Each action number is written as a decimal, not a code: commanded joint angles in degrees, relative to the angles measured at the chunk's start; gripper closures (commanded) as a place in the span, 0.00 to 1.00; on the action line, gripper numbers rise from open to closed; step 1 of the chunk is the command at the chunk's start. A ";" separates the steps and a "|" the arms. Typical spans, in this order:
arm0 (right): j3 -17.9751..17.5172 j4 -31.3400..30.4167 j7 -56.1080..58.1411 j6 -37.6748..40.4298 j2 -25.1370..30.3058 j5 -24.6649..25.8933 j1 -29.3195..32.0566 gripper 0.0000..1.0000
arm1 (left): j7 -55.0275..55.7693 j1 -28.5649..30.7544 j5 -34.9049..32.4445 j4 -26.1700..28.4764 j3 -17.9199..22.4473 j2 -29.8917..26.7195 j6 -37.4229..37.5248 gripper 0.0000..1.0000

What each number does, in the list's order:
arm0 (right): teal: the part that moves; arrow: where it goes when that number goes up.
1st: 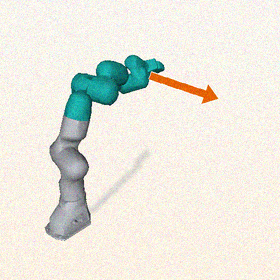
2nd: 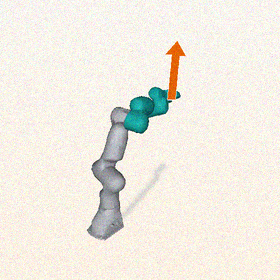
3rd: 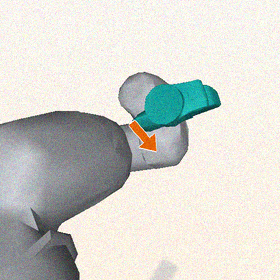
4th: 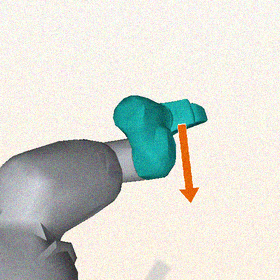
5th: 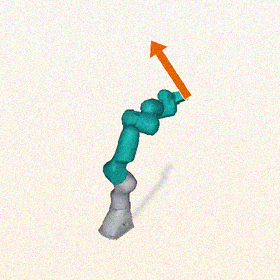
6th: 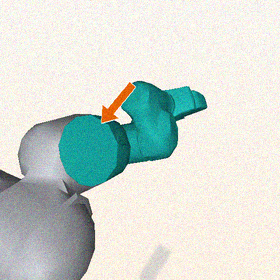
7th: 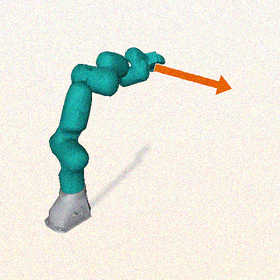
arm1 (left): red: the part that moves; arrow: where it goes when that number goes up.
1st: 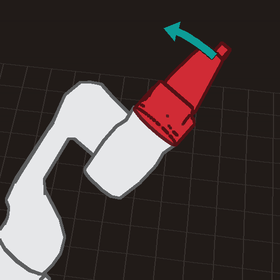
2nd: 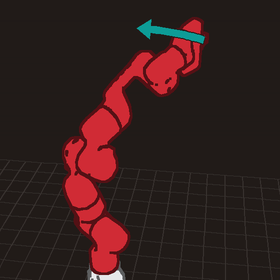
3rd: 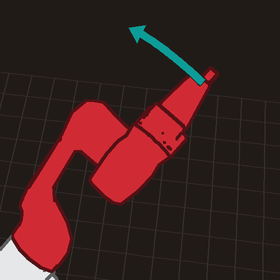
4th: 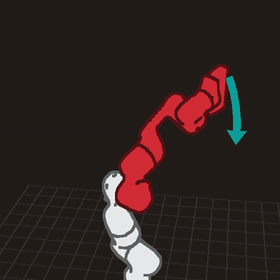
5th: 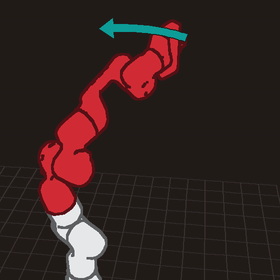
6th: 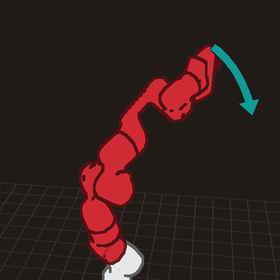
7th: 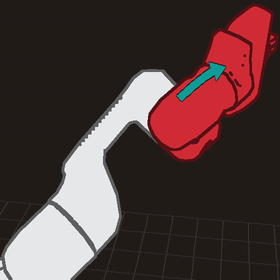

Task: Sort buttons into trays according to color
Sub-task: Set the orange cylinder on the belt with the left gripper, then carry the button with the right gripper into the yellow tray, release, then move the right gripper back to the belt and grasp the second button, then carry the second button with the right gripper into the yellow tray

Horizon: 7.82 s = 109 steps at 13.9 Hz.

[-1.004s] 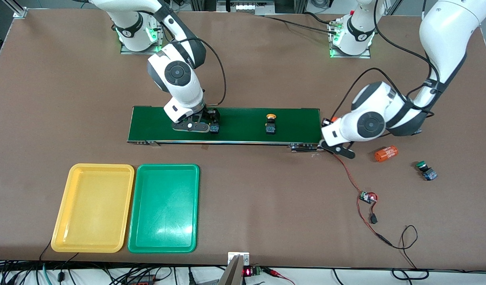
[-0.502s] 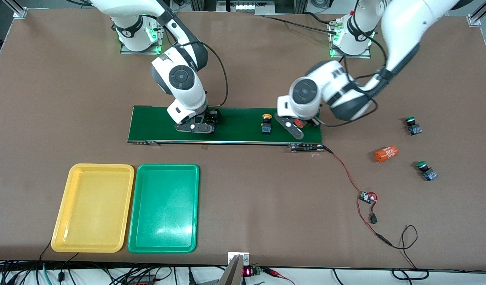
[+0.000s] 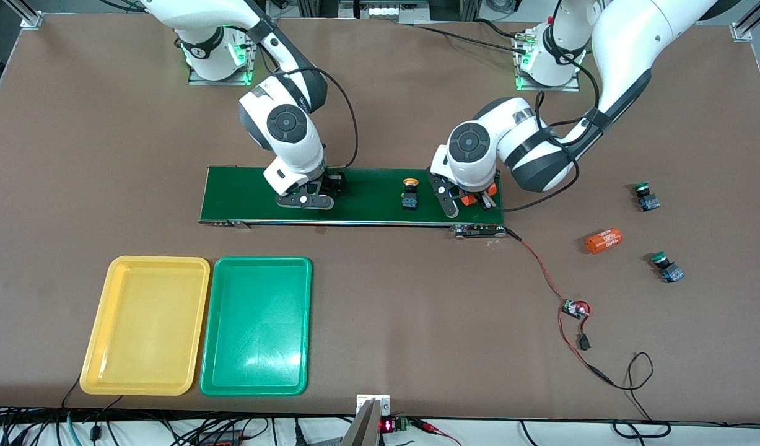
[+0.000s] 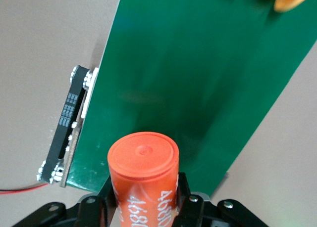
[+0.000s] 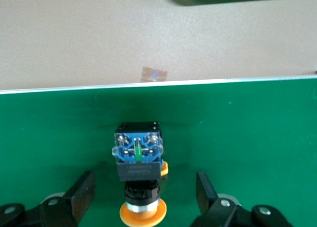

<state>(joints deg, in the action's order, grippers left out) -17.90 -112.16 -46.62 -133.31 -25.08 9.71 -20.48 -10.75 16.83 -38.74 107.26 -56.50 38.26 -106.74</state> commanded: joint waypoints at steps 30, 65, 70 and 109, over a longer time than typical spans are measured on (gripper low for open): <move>9.37 25.59 52.33 7.90 -12.79 1.19 25.92 0.75 | -1.12 13.57 3.37 -28.05 20.89 4.19 11.30 0.00; 5.77 8.72 4.81 11.76 1.62 -3.46 -4.03 0.00 | 20.68 21.93 12.81 -27.81 31.89 15.89 -20.17 0.50; 5.77 8.72 2.77 11.76 1.00 -3.47 -6.77 0.00 | 14.02 22.11 12.90 -27.54 31.19 14.74 -14.73 1.00; 7.35 31.74 57.23 13.27 -14.37 -3.82 25.56 0.67 | 14.09 24.84 12.37 -27.45 27.06 15.00 -7.07 0.83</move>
<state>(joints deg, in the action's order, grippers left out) -9.56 -84.14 5.19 -118.99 -35.78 6.13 2.73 3.71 41.71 -26.87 79.66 -29.42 53.67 -113.93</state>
